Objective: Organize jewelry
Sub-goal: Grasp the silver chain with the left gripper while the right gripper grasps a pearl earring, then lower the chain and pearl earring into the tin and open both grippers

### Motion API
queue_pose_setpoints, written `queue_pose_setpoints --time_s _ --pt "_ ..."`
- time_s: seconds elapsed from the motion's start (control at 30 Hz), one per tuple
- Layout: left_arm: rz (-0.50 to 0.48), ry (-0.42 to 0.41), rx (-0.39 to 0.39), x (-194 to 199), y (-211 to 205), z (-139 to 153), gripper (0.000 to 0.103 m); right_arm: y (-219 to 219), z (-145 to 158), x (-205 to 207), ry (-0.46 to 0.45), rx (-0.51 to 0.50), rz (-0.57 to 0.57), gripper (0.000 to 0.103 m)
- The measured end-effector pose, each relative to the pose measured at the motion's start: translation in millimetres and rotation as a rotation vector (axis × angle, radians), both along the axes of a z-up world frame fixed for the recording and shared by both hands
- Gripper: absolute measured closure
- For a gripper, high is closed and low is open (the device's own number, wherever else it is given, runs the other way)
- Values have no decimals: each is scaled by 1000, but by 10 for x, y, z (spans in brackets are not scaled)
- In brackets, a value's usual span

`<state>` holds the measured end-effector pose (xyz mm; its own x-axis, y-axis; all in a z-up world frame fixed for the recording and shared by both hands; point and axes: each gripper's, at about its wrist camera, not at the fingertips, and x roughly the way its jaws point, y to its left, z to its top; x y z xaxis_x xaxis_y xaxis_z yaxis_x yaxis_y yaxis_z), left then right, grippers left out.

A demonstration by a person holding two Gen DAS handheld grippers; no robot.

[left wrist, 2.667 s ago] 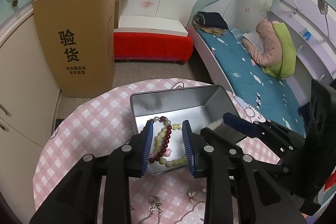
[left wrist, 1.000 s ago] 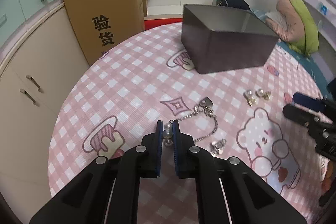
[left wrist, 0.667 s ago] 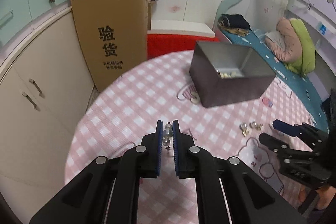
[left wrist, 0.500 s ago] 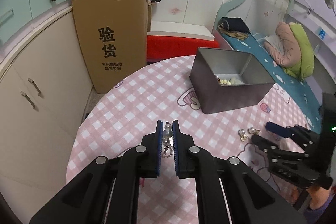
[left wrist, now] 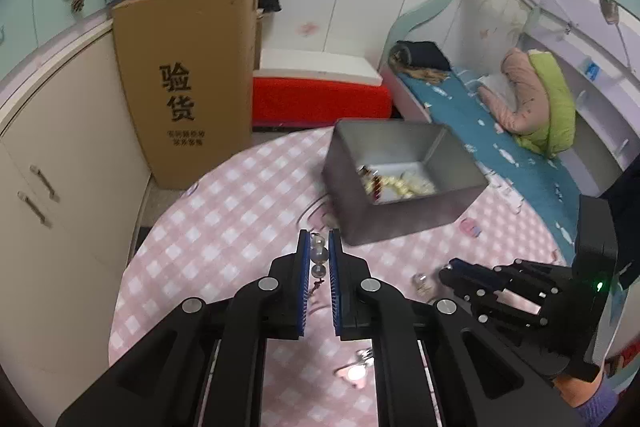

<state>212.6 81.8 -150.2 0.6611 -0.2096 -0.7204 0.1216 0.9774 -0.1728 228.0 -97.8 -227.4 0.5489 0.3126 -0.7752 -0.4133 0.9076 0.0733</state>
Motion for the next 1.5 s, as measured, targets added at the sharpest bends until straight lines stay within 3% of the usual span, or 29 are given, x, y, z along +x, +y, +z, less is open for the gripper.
queue_pose_setpoints --time_s 0.27,0.47,0.67,0.87,1.27,1.5 --pt "-68 -102 -11 59 -222 509 95 -256 546 -12 -77 96 -18 91" --pt "-103 -195 4 136 -447 919 95 -371 914 211 -121 152 -40 91" --pt "-133 -219 9 276 -632 1096 95 -400 1041 462 -120 195 -47 91" --pt "-145 -144 -2 534 -717 884 95 -361 936 658 -86 207 -48 91" --pt "-125 73 16 940 -729 54 95 -338 507 902 5 194 -69 91" --pt "-114 113 23 981 -699 -97 95 -296 411 927 23 189 -65 91"
